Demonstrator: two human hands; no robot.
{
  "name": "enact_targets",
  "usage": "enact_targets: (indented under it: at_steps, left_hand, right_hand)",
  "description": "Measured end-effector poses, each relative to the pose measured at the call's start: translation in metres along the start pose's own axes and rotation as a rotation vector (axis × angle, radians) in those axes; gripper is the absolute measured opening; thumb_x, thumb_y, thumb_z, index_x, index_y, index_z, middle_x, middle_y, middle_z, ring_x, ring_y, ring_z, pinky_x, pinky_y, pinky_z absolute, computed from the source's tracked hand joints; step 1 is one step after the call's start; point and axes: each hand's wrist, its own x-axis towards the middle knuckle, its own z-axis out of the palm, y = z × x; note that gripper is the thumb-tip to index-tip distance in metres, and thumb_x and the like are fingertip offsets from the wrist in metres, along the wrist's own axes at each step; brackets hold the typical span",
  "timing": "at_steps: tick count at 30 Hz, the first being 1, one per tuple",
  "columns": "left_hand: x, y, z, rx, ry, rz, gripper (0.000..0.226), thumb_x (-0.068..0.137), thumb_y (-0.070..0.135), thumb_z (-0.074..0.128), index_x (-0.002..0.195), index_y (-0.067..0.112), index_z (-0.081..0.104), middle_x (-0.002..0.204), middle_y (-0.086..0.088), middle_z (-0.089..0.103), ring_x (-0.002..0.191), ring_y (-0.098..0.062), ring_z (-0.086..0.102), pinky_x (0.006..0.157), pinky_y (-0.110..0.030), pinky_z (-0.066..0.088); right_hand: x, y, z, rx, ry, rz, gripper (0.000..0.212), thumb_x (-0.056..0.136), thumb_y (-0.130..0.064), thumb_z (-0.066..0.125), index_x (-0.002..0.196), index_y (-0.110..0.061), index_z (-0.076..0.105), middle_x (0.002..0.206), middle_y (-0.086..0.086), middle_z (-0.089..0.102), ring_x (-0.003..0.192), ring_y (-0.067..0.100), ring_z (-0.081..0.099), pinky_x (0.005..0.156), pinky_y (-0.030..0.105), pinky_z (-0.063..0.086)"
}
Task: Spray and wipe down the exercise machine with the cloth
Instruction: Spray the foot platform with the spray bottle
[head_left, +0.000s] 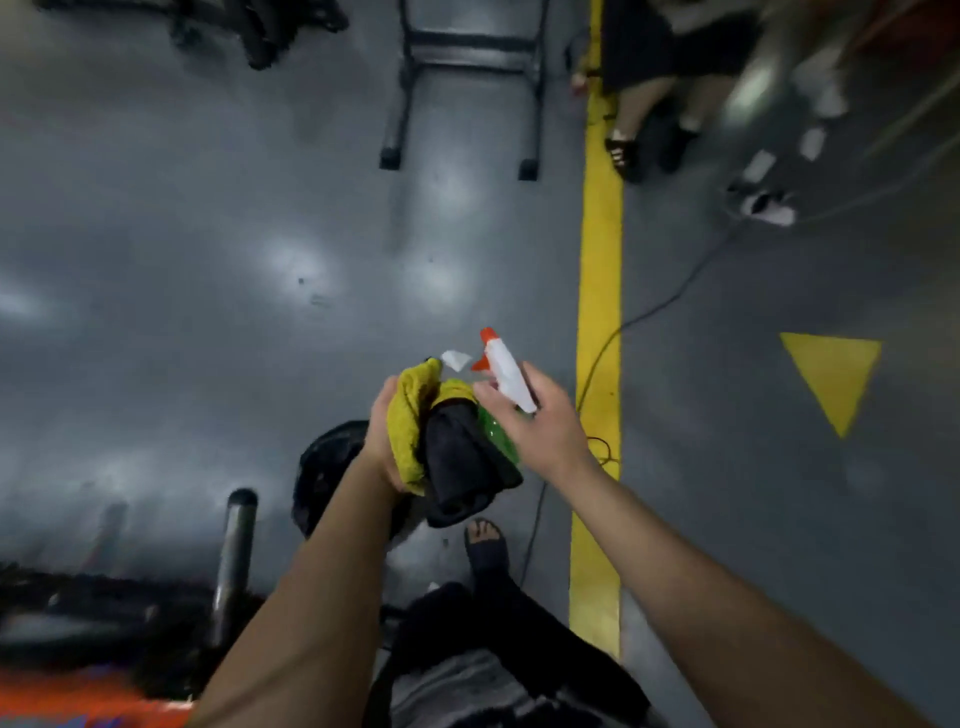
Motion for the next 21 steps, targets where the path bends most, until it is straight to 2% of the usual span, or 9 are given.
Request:
enact_targets:
  at_steps: [1,3,6,10,12,14,17,18,21]
  left_hand:
    - [0.016,-0.004,0.031,0.05,-0.043,-0.028,0.048,0.101,0.045,0.052,0.105,-0.002,0.056,0.1,-0.024,0.058,0.093,-0.039,0.059,0.092,-0.044,0.052]
    - [0.041,-0.02,0.094,0.185,-0.206,-0.088,0.052,0.105,0.042,0.044,0.086,-0.002,0.062,0.083,-0.02,0.063,0.077,-0.034,0.063,0.08,-0.039,0.053]
    - [0.076,-0.053,0.177,0.403,-0.273,-0.175,0.06,0.107,0.034,0.041,0.066,0.003,0.071,0.069,-0.016,0.067,0.065,-0.028,0.067,0.07,-0.032,0.055]
    - [0.13,-0.103,0.257,0.58,-0.288,-0.224,0.031,0.1,0.042,0.057,0.087,0.015,0.064,0.078,-0.008,0.063,0.072,-0.023,0.062,0.081,-0.042,0.047]
    - [0.155,-0.127,0.297,0.633,-0.316,-0.303,0.022,0.093,0.039,0.062,0.097,0.017,0.067,0.091,-0.008,0.067,0.084,-0.024,0.065,0.083,-0.04,0.05]
    - [0.172,-0.157,0.336,0.689,-0.364,-0.38,0.03,0.088,0.041,0.061,0.094,0.014,0.072,0.093,-0.012,0.067,0.087,-0.026,0.066,0.083,-0.037,0.051]
    - [0.194,-0.206,0.403,0.895,-0.401,-0.486,0.044,0.104,0.043,0.042,0.121,0.009,0.064,0.115,-0.015,0.061,0.112,-0.031,0.061,0.107,-0.04,0.045]
    - [0.205,-0.223,0.421,0.935,-0.42,-0.513,0.042,0.107,0.042,0.038,0.123,0.012,0.062,0.115,-0.013,0.058,0.114,-0.03,0.058,0.107,-0.039,0.044]
    - [0.204,-0.264,0.481,1.181,-0.542,-0.583,0.033,0.106,0.03,0.038,0.074,0.023,0.044,0.073,-0.004,0.028,0.069,-0.019,0.042,0.067,-0.034,0.038]
  right_hand:
    - [0.0,0.003,-0.028,0.053,0.103,0.053,0.023,0.092,-0.041,0.075,0.104,-0.023,0.07,0.098,-0.005,0.073,0.093,0.01,0.068,0.078,0.032,0.052]
    - [-0.004,0.015,-0.08,0.18,0.309,0.17,0.029,0.088,-0.048,0.076,0.1,-0.025,0.063,0.092,-0.008,0.067,0.085,0.009,0.065,0.073,0.031,0.049]
    - [-0.015,0.042,-0.149,0.331,0.538,0.271,0.026,0.092,-0.048,0.071,0.106,-0.033,0.055,0.102,-0.002,0.066,0.094,0.015,0.066,0.08,0.031,0.05]
    - [-0.028,0.08,-0.224,0.355,0.701,0.323,0.031,0.102,-0.031,0.056,0.132,-0.036,0.063,0.124,-0.006,0.068,0.111,0.012,0.063,0.097,0.032,0.049]
    - [-0.039,0.103,-0.254,0.411,0.856,0.35,0.026,0.097,-0.03,0.057,0.119,-0.037,0.069,0.117,-0.009,0.07,0.103,0.008,0.065,0.091,0.032,0.051]
    - [-0.048,0.123,-0.283,0.465,1.02,0.369,0.022,0.096,-0.026,0.056,0.112,-0.032,0.068,0.118,-0.003,0.068,0.095,0.008,0.065,0.082,0.029,0.051]
    - [-0.063,0.153,-0.326,0.504,1.238,0.457,0.027,0.101,-0.017,0.053,0.103,-0.043,0.06,0.125,0.009,0.058,0.092,0.01,0.063,0.082,0.026,0.05]
    - [-0.067,0.163,-0.338,0.5,1.299,0.496,0.03,0.1,-0.015,0.054,0.101,-0.044,0.059,0.125,0.009,0.057,0.092,0.008,0.062,0.083,0.027,0.051]
    - [-0.091,0.188,-0.372,0.5,1.435,0.58,0.027,0.099,-0.004,0.054,0.116,-0.024,0.062,0.111,0.006,0.06,0.085,-0.008,0.058,0.077,0.011,0.045]
